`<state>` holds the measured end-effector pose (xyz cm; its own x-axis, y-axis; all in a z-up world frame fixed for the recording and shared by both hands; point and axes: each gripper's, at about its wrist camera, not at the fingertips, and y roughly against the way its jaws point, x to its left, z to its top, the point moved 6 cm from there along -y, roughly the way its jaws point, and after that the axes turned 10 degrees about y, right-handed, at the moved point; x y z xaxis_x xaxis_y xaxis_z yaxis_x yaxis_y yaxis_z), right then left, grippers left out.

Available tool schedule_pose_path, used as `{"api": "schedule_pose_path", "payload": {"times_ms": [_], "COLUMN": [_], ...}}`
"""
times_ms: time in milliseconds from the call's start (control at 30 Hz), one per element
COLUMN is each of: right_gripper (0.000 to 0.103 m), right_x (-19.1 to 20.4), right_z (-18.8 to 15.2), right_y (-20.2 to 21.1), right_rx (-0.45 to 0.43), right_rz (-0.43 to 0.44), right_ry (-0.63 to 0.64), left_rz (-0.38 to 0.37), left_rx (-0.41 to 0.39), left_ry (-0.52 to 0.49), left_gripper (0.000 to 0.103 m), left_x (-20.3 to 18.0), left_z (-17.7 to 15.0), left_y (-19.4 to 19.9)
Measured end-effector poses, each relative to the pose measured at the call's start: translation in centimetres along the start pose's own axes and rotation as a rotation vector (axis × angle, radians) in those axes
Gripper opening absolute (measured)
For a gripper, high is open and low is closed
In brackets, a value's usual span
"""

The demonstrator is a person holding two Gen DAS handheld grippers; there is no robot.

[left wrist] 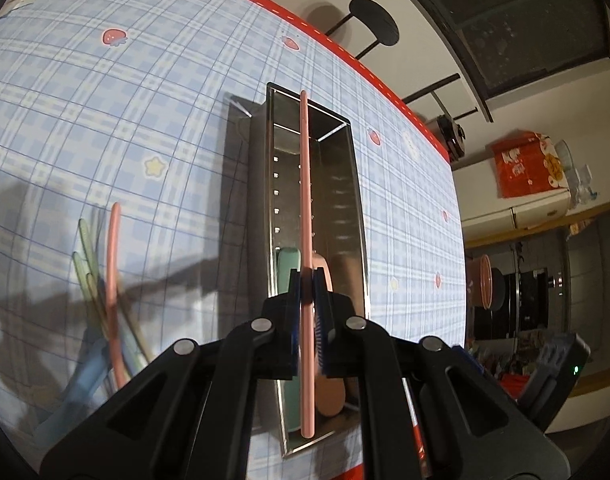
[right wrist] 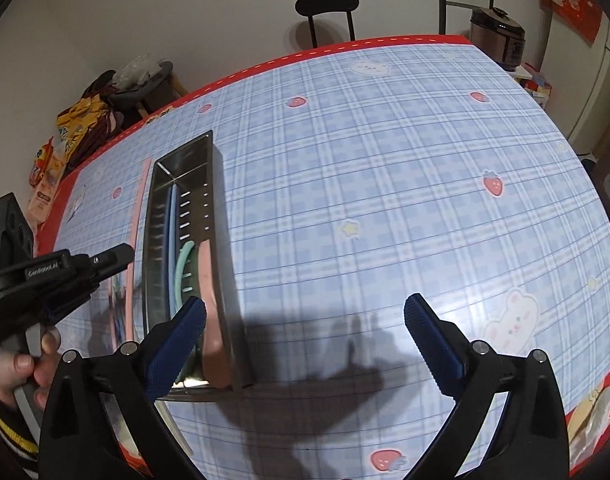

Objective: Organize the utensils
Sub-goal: 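Open both tools to release the chopsticks and withdraw toward the utensils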

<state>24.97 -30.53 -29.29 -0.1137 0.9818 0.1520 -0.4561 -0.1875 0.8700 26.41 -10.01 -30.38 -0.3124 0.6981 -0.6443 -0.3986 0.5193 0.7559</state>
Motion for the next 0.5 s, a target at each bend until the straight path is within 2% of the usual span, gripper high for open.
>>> {"api": "schedule_pose_path", "payload": {"times_ms": [233,300,367,500], "right_gripper": [0.097,0.097,0.097,0.097], "right_x": [-1.6,-1.9,-2.1,-2.1], "right_z": [-0.1,-0.2,-0.1,-0.3], "right_y": [0.6,0.9,1.0,1.7], "right_rx": [-0.001,-0.001,-0.005,-0.019], "right_rz": [-0.014,-0.018,-0.023,-0.037], "right_ry": [-0.004,-0.007,-0.007,-0.01], "left_rz": [0.041,0.061,0.043,0.03], "left_rx": [-0.019,-0.025,-0.04,-0.083], "left_ry": [-0.008,-0.02,-0.035,-0.115], "left_gripper": [0.01,0.021,0.037,0.055], "left_x": [-0.8,-0.9,-1.4,-3.0], "left_z": [0.5,0.6,0.7,0.8], "left_y": [-1.5,-1.7,-1.2,0.8]}}
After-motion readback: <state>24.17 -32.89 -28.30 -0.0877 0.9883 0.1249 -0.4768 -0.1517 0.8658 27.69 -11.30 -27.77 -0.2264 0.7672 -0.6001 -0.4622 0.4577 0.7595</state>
